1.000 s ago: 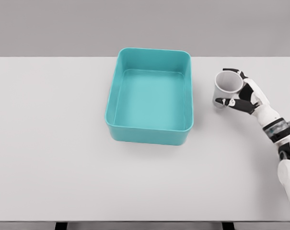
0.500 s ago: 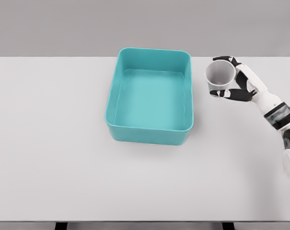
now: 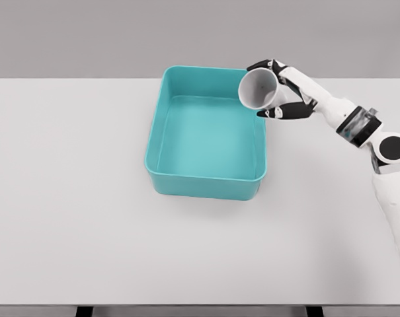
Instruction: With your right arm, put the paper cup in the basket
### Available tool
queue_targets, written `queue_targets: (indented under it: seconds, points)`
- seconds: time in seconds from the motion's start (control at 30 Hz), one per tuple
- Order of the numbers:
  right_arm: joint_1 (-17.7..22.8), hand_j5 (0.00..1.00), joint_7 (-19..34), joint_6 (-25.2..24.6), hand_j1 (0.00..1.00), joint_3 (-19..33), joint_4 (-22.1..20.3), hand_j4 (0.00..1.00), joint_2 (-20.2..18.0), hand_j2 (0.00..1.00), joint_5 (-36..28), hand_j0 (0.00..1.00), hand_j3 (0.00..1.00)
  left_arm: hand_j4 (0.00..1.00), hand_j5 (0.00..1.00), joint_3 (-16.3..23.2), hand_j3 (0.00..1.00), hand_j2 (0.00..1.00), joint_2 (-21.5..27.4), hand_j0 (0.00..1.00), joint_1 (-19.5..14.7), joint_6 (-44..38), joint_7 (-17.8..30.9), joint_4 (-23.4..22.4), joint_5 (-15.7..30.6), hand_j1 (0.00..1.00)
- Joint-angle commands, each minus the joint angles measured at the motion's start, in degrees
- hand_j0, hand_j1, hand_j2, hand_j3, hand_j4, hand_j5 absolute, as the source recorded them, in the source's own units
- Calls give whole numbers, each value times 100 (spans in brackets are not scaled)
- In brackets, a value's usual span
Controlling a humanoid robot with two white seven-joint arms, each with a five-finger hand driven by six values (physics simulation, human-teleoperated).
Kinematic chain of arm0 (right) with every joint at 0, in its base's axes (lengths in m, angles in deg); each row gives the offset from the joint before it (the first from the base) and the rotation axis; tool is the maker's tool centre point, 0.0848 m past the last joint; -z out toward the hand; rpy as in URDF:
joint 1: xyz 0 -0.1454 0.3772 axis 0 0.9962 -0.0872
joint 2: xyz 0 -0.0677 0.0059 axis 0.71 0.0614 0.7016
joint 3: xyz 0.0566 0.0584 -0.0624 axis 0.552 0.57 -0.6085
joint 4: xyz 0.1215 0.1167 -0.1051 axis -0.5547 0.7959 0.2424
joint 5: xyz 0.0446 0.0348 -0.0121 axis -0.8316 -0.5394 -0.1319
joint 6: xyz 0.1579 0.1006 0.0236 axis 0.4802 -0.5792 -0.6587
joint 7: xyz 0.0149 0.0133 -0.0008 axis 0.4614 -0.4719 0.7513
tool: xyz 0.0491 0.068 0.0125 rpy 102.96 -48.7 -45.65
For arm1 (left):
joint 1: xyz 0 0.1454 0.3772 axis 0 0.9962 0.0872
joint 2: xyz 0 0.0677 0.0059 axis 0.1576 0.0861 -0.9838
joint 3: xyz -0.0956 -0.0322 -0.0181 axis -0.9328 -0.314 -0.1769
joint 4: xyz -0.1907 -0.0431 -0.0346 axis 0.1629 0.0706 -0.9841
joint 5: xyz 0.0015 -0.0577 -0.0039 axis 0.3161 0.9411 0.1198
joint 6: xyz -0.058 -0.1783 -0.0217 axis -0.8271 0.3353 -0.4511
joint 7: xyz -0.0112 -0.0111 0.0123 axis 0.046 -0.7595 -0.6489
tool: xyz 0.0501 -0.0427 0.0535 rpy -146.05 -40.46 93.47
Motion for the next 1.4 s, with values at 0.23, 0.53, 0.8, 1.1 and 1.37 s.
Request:
queue_targets:
  seconds: [0.23, 0.53, 0.8, 1.1, 1.37]
  points:
    - [-238, 54, -3, -19, 54, -490, 7, 54, 110, 54, 436, 54, 54, 100, 100, 0, 100, 100, 0, 100, 0, 2, 1, 0, 0, 100]
    - [-712, 55, -3, -28, 55, -1123, 15, 55, 338, 55, 1122, 55, 55, 100, 100, 0, 100, 100, 0, 100, 0, 2, 1, 0, 0, 100]
    - [-976, 55, -3, -28, 55, -1694, 156, 55, 339, 55, 1658, 55, 55, 100, 100, 0, 100, 100, 0, 100, 0, 2, 1, 0, 0, 100]
    - [-1503, 55, -3, -19, 55, -2626, 675, 55, 330, 55, 1746, 55, 55, 100, 100, 0, 100, 100, 0, 100, 0, -7, 1, 0, 0, 100]
    - [-1512, 88, -3, -28, 88, -2679, 727, 88, 339, 88, 1895, 88, 88, 100, 100, 0, 100, 100, 0, 100, 0, -7, 1, 0, 0, 100]
